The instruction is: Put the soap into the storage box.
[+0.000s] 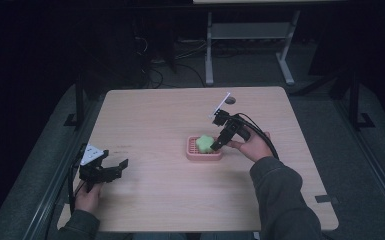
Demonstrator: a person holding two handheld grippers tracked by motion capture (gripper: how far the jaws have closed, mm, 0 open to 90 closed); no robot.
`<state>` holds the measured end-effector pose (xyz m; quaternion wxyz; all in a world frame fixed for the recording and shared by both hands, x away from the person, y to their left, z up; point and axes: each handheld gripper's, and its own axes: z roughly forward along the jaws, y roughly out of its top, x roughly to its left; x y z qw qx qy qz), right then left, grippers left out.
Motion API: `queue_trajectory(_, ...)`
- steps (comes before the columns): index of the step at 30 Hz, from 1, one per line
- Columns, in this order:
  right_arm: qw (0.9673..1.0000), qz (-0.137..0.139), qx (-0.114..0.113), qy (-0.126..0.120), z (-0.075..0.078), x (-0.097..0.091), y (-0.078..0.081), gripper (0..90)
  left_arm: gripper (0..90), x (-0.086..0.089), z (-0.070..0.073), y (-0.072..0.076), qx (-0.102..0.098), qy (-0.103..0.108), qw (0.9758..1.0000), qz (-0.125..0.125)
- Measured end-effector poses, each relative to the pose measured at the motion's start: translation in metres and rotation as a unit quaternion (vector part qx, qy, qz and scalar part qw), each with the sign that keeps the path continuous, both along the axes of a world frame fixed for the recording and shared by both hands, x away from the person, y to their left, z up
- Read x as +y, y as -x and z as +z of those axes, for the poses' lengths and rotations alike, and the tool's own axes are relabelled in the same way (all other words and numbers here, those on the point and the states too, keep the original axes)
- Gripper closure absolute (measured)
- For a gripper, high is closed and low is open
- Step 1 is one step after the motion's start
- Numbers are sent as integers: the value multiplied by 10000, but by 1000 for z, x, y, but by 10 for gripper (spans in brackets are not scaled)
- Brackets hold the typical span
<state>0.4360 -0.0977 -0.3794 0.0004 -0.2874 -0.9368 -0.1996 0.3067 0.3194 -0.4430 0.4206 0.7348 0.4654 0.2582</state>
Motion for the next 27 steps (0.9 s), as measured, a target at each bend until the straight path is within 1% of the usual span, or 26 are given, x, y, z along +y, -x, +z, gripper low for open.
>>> queue_trajectory(1, 10000, -6, 27, -13, 0, -1, 0, 240, 143, 0, 0, 0, -2, 1, 10000, 1)
queue_trajectory(3, 10000, -4, 11, -11, 1, -3, 2, 240, 144, 0, 0, 0, -3, 11, 10000, 2)
queue_trajectory(5, 10000, 0, -53, -30, 2, -5, 4, 240, 144, 0, 0, 0, -3, 4, 10000, 3)
queue_trajectory(9, 10000, -53, -24, -3, 1, -12, 7, 240, 143, 0, 0, 0, 7, -7, 10000, -5)
queue_trajectory(16, 9999, -143, -16, -54, 0, -28, 12, 240, 144, 0, 0, 0, 17, -41, 10000, -16)
queue_trajectory(19, 9998, -188, -20, -86, 0, -33, 16, 239, 144, -1, 0, 0, 22, -25, 10000, -19)
queue_trajectory(27, 9997, -210, -23, -78, -2, -43, 25, 240, 143, -1, 0, 0, 37, -48, 10000, -29)
